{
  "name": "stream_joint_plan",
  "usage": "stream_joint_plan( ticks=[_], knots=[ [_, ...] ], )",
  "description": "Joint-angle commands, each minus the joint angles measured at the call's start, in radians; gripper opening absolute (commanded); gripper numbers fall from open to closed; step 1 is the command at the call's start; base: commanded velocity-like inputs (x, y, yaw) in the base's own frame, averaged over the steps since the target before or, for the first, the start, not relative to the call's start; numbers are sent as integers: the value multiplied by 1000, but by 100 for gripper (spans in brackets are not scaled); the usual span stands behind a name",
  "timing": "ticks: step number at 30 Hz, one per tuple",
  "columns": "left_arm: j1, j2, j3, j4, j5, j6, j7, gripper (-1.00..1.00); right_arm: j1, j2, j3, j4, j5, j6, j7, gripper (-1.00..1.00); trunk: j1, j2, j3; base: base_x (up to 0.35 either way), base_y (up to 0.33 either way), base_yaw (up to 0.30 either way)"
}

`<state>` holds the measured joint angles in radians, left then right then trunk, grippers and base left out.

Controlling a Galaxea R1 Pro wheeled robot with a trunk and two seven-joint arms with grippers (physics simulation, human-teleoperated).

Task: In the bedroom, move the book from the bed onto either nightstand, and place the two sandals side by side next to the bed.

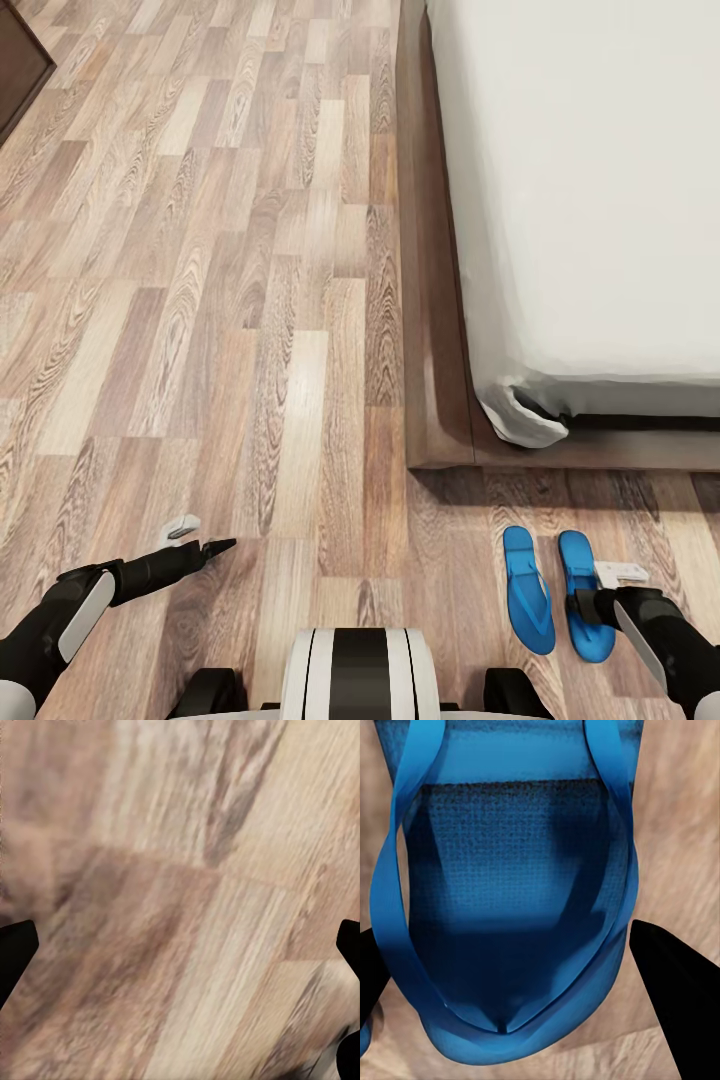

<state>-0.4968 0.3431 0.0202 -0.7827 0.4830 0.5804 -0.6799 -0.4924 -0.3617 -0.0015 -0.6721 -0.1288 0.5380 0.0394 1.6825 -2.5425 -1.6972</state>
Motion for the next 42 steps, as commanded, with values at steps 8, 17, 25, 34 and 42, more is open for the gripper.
stream_joint_plan(
  ticks=[8, 17, 25, 34, 42],
  knots=[
    [0, 0, 1, 0, 5, 7, -1, 100, 0, 0, 0, 2, -9, 4, -1, -100, 0, 0, -1, 49, 30, 0],
    [0, 0, 1, 0, 5, 7, -1, 100, 0, 0, 0, 2, -9, 3, -1, -100, 3, -2, -28, 0, 0, 0],
    [0, 0, 1, 0, 5, 7, -1, 100, 0, 0, 0, 2, -9, 3, -1, -100, 4, -2, -35, 0, 0, 0],
    [0, 0, 1, 0, 5, 7, -1, 100, 0, 0, -1, -5, -9, -11, 3, -100, 4, -2, -35, 0, 0, 0],
    [0, 0, 1, 0, 5, 7, -1, 100, 0, -1, -2, -4, -9, -12, 5, -100, 4, -2, -35, 0, 0, 0]
  ],
)
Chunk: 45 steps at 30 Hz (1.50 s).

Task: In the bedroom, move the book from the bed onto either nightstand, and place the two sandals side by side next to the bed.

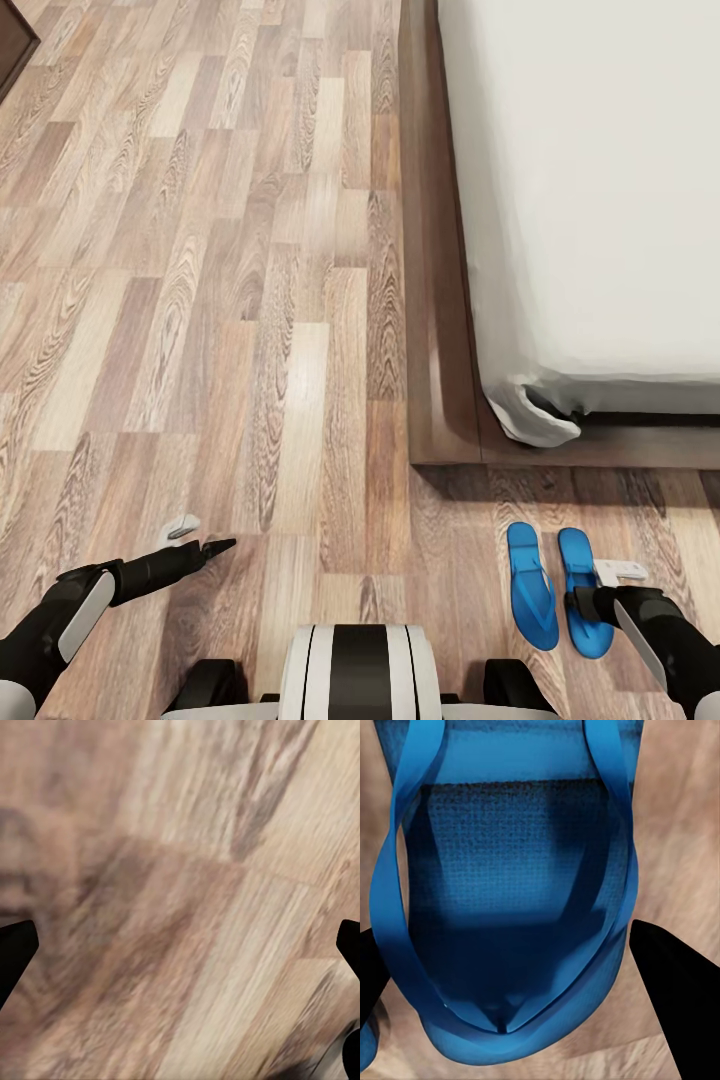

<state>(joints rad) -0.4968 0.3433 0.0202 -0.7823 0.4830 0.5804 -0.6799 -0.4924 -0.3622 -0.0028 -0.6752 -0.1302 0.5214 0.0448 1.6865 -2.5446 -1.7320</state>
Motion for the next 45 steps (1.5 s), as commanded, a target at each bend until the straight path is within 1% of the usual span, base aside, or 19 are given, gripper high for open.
stream_joint_plan(
  ticks=[1, 5, 15, 16, 32, 45],
  knots=[
    [0, 0, 1, 0, 5, 7, -1, 100, 0, 0, 0, -1, -8, 5, 0, -100, 0, 0, -4, 0, 0, 0],
    [0, 0, 1, 0, 5, 7, -1, 100, 0, -1, 0, 0, -7, 5, 0, -100, 2, -1, -20, 0, 0, 0],
    [0, 0, 1, -1, 5, 7, -1, 100, 0, -1, 0, 0, -6, 5, -1, -100, 2, -1, -20, 0, 0, 0],
    [0, 0, 1, -1, 5, 7, -1, 100, 0, -1, 0, 0, -6, 5, -1, 100, 2, -1, -20, 0, 0, 0],
    [0, 0, 1, -1, 5, 9, -1, 100, 0, -1, 0, -1, -7, 5, 0, 100, 2, -1, -20, 0, 0, 0],
    [0, 0, 1, -1, 5, 9, -1, 100, 0, -1, 0, -1, -7, 5, 0, 100, -4, 2, 30, 0, 0, 0]
  ],
)
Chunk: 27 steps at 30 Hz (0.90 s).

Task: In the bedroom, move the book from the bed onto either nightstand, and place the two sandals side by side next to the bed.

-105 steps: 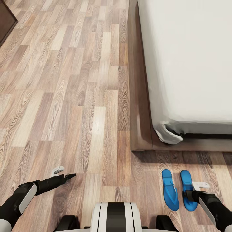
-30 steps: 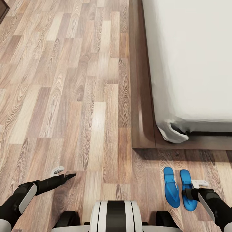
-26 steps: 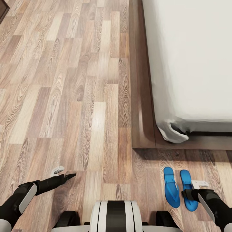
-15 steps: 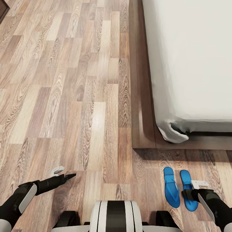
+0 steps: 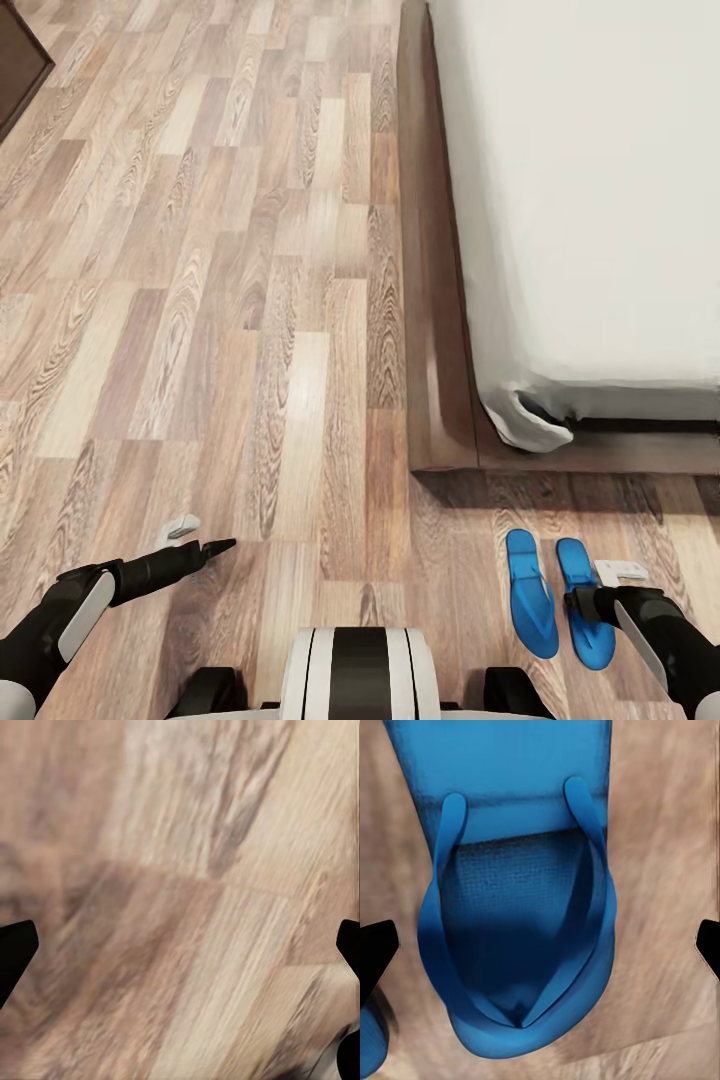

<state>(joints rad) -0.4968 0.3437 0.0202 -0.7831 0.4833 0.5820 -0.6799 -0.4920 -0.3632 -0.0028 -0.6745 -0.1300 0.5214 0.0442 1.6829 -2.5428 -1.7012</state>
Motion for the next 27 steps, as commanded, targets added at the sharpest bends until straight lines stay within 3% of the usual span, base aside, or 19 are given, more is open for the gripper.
stream_joint_plan(
  ticks=[1, 27],
  knots=[
    [0, 0, 1, 0, 5, 7, -1, 100, 0, 0, 0, -2, -7, 5, 0, 100, -1, 0, 3, 0, 0, 0],
    [0, 0, 1, 0, 5, 6, -1, 100, 0, 0, -2, -4, -7, 3, 1, 100, -12, 6, 104, 0, 0, 0]
  ],
)
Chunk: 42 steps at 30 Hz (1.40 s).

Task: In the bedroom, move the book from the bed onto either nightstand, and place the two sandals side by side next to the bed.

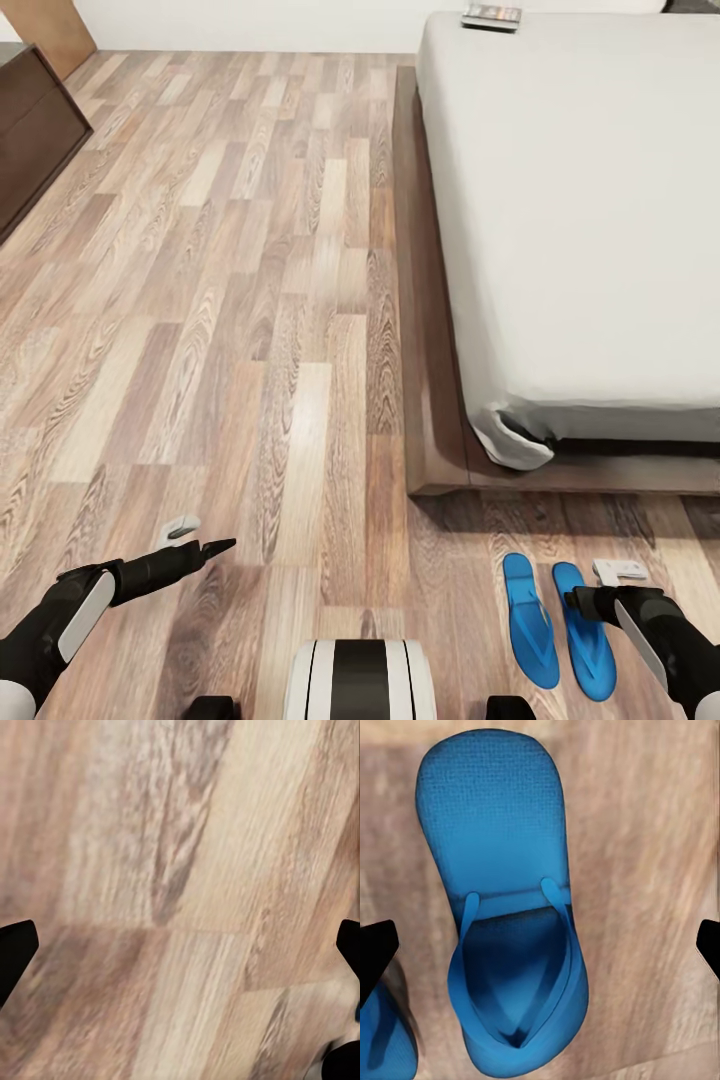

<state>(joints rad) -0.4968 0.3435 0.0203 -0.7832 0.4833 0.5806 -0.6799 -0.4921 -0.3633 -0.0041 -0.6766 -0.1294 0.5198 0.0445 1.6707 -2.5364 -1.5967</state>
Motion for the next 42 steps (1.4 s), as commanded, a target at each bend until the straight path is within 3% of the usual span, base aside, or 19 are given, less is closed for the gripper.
stream_joint_plan(
  ticks=[1, 35, 39, 42],
  knots=[
    [0, 0, 1, 0, 5, 7, -1, 100, 0, 0, 0, -1, -7, 5, 1, 100, -1, 0, 3, 0, 0, 0],
    [0, -4, -1, -1, 1, 5, 7, 100, 0, 4, 7, -2, -7, 5, 1, 100, -16, 8, 135, 0, 0, 0],
    [0, -14, -3, 1, 0, 2, 37, 100, 0, 7, 10, -2, -7, 5, 0, 100, -18, 9, 150, 0, 0, 0],
    [1, -42, -5, 7, -2, -1, 88, 100, 0, 16, 12, -1, -9, 5, -2, 100, -19, 10, 162, 0, 0, 0]
  ],
)
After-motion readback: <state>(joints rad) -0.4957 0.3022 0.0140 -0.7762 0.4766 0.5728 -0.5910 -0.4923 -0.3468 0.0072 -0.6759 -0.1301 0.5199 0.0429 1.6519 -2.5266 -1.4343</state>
